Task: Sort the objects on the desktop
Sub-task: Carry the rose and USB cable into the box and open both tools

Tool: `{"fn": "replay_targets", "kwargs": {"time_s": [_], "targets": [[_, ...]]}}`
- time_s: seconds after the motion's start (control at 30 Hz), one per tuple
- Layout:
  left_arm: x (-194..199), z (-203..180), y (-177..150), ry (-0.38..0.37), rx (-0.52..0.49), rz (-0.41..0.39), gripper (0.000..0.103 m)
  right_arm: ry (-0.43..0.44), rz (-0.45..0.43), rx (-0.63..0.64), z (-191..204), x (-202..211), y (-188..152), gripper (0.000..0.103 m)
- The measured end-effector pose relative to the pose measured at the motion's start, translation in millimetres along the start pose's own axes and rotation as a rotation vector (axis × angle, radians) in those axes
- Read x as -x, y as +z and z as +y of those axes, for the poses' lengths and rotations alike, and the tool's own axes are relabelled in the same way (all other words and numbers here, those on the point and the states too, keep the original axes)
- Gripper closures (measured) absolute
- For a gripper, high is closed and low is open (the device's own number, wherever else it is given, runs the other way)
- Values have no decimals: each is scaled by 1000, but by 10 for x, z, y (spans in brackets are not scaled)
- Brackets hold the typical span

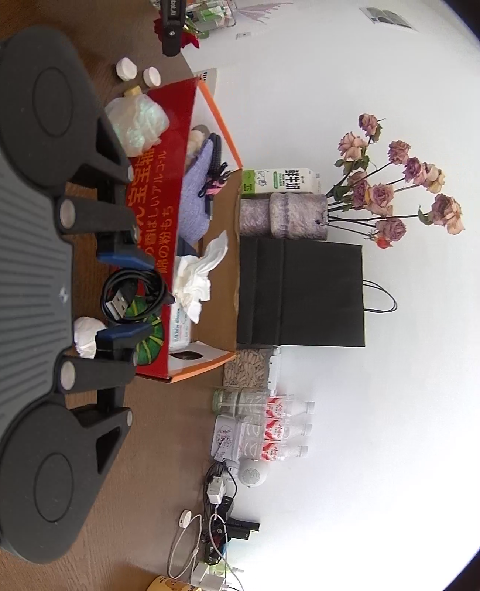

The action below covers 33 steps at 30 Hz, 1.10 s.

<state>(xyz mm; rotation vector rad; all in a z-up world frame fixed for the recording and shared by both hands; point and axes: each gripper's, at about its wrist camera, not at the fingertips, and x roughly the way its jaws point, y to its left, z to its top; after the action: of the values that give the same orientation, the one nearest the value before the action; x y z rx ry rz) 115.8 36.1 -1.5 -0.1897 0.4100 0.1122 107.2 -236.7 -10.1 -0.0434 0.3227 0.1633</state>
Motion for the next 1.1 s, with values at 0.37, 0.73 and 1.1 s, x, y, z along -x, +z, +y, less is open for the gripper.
{"fn": "replay_targets", "kwargs": {"time_s": [0.37,0.73,1.1], "targets": [[-82,-496,451,-98,-17,-107,61,20,-137,22,139,-185,500,73],[-860,-908,733,-75,31,-102,60,46,-165,-69,181,-940,814,73],[-1132,-817,568,-69,16,-6,60,28,-114,-11,212,-1075,597,75]]}}
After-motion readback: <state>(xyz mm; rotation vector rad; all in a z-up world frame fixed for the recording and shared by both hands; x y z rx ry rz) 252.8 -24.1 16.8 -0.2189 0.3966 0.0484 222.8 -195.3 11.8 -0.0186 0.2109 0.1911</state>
